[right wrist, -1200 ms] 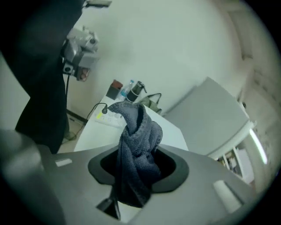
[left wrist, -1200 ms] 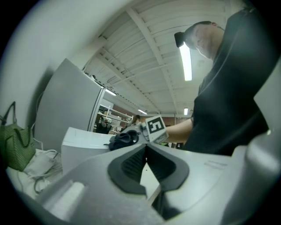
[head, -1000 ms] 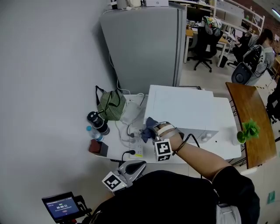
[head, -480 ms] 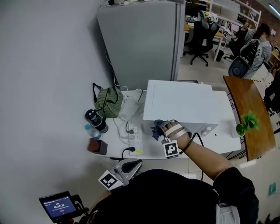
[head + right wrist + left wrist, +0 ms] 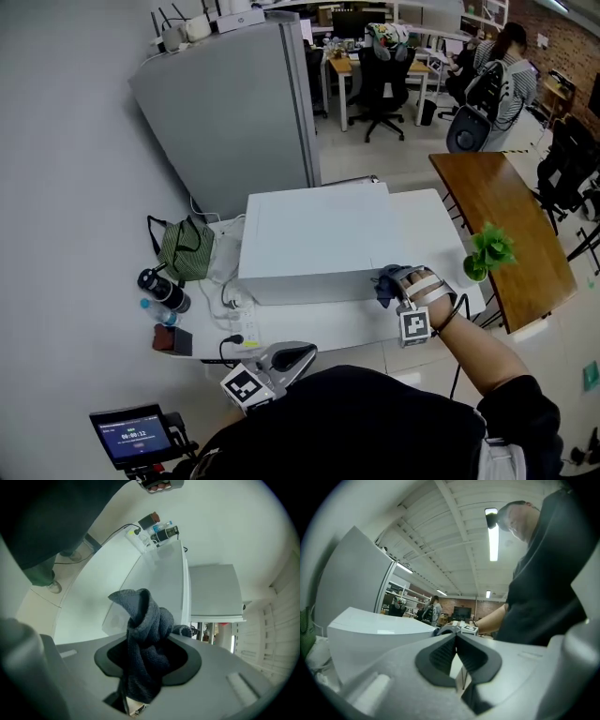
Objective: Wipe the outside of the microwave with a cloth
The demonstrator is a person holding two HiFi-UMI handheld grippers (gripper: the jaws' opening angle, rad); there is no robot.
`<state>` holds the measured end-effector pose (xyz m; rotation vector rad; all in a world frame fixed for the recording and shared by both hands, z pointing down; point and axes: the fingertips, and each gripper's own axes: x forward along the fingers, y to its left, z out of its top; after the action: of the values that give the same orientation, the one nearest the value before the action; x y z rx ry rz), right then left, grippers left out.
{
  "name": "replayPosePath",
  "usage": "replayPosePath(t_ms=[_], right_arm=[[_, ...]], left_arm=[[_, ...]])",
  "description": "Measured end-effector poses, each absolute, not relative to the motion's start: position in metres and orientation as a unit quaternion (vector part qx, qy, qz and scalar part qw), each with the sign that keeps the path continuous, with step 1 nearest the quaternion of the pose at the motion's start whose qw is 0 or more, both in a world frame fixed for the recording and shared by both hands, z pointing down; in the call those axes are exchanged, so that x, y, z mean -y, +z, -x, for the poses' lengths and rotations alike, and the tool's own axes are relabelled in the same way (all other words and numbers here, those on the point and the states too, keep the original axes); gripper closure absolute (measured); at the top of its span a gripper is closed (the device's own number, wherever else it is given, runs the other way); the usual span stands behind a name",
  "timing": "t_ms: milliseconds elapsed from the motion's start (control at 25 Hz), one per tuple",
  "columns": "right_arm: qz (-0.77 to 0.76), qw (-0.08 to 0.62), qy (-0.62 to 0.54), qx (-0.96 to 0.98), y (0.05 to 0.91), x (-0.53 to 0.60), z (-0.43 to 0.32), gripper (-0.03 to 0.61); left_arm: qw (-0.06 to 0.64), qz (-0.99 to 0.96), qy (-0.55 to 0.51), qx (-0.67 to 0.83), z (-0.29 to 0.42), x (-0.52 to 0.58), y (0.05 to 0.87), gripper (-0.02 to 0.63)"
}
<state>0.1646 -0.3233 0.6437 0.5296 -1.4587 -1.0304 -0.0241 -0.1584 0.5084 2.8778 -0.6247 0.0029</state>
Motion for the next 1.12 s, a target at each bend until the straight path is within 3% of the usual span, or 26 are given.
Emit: replayPosePath(t_ms=[160, 280, 520, 800, 960, 1120], right_arm=[[-0.240, 0.612, -0.414, 0.629, 0.637, 0.319, -0.191, 0.425], [-0.245, 0.586, -0.425, 0.645, 0.622, 0.315, -0.155, 0.426], [-0.166, 0.517, -0.487, 0.684, 0.630, 0.310, 0.037, 0.426], [-0.090, 0.512, -0.532, 0.668, 0.670, 0.306, 0.214, 0.425], [-0.084, 0.545, -0.557, 0.621, 0.687, 0.330, 0.236, 0.425], [-0.079, 0.562, -0.559, 0.605, 0.689, 0.331, 0.203, 0.425]], left_arm=[[0.099, -0.973, -0.003, 0.210, 0.017, 0.159, 0.507, 0.609], [0.104, -0.969, -0.009, 0.223, 0.034, 0.156, 0.509, 0.609], [0.113, -0.953, -0.030, 0.278, 0.120, 0.146, 0.509, 0.609], [0.139, -0.932, -0.031, 0.333, 0.233, 0.118, 0.521, 0.609], [0.154, -0.931, -0.030, 0.330, 0.252, 0.111, 0.529, 0.609], [0.149, -0.935, -0.025, 0.322, 0.239, 0.110, 0.524, 0.609]])
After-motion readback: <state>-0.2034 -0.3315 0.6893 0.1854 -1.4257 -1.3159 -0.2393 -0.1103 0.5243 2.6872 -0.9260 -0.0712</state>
